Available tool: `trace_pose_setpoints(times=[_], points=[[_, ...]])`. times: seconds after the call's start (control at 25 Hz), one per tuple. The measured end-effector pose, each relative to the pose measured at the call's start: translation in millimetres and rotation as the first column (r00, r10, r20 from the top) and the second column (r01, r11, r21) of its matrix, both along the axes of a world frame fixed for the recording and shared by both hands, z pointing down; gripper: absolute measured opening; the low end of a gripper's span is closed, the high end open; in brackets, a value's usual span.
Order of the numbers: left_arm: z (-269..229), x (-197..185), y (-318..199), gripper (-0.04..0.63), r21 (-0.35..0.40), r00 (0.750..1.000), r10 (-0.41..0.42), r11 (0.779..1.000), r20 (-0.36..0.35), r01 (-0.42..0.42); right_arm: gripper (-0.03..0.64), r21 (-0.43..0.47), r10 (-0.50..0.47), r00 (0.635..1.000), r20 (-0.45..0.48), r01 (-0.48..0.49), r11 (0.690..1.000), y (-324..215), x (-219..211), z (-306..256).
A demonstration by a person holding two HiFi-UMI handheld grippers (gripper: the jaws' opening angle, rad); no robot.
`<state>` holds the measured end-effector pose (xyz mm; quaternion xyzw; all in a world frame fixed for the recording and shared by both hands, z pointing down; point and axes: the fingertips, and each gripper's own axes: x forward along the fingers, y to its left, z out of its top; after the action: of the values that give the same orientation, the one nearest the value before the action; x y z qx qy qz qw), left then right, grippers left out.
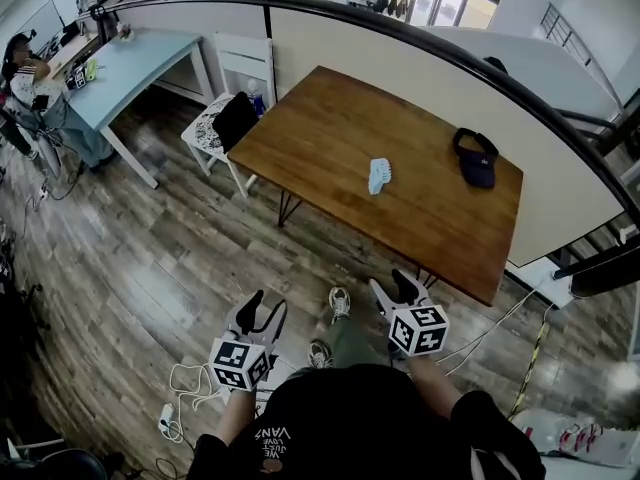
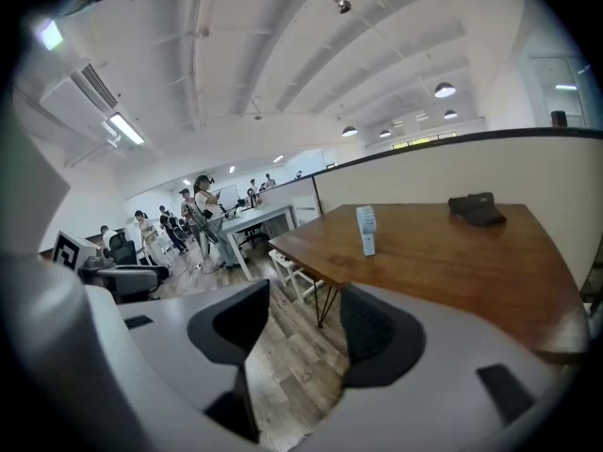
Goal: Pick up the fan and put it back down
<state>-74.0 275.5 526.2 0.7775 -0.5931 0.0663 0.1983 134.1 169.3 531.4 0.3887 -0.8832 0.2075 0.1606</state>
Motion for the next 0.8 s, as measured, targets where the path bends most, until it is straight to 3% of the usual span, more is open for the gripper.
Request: trace_pose_setpoints(times=[0.32,0.8], points=[[6,0,-30,0.199,-0.022,1.0,0.002,1.0,-0.007,-0.002,0.206,-0.013,0.027,1.0,-0.013,-0.027,1.0,-36,3,7],[4,3,-125,0.199,-0.028,1.0,0.011,1.0,0.0,-0.011,0.206,-0.01,0.034,0.999,-0.038,-0.034,0.999,-136,4,11]])
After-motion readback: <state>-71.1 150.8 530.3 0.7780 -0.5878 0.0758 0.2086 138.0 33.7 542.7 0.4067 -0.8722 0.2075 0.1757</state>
